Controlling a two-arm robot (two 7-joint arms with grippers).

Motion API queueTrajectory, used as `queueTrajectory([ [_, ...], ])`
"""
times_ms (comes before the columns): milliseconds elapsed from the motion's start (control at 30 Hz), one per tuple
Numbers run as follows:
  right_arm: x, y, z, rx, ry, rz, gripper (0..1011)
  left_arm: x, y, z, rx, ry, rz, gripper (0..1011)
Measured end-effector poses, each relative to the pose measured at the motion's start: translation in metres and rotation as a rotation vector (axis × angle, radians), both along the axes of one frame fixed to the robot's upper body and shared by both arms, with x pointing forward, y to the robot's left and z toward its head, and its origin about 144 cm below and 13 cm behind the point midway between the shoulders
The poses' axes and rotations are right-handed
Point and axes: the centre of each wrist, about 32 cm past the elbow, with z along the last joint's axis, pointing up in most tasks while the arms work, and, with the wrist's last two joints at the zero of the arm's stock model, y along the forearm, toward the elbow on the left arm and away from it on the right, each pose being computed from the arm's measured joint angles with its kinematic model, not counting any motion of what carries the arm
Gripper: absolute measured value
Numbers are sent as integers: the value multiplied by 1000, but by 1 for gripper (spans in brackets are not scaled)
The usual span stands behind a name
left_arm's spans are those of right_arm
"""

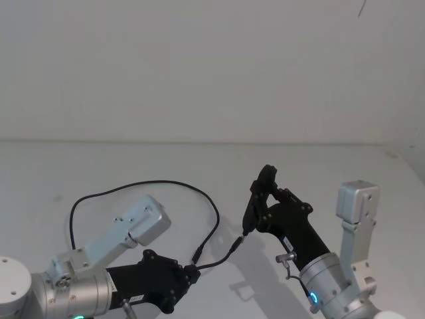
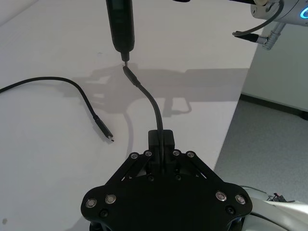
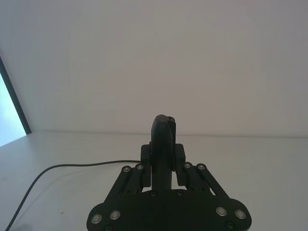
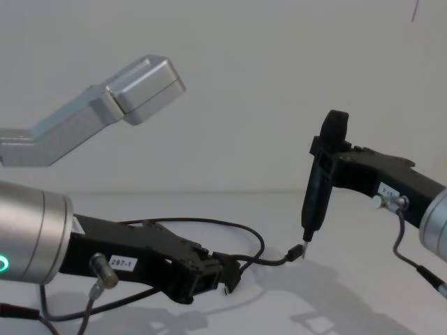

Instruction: Pick up the data cable with the one hand.

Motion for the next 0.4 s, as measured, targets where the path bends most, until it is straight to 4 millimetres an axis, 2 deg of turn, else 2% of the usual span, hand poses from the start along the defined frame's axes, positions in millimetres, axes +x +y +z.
queueTrajectory([
  [400, 1, -2, 1, 12, 8, -3, 279, 0, 0, 0, 0, 0, 0, 55],
])
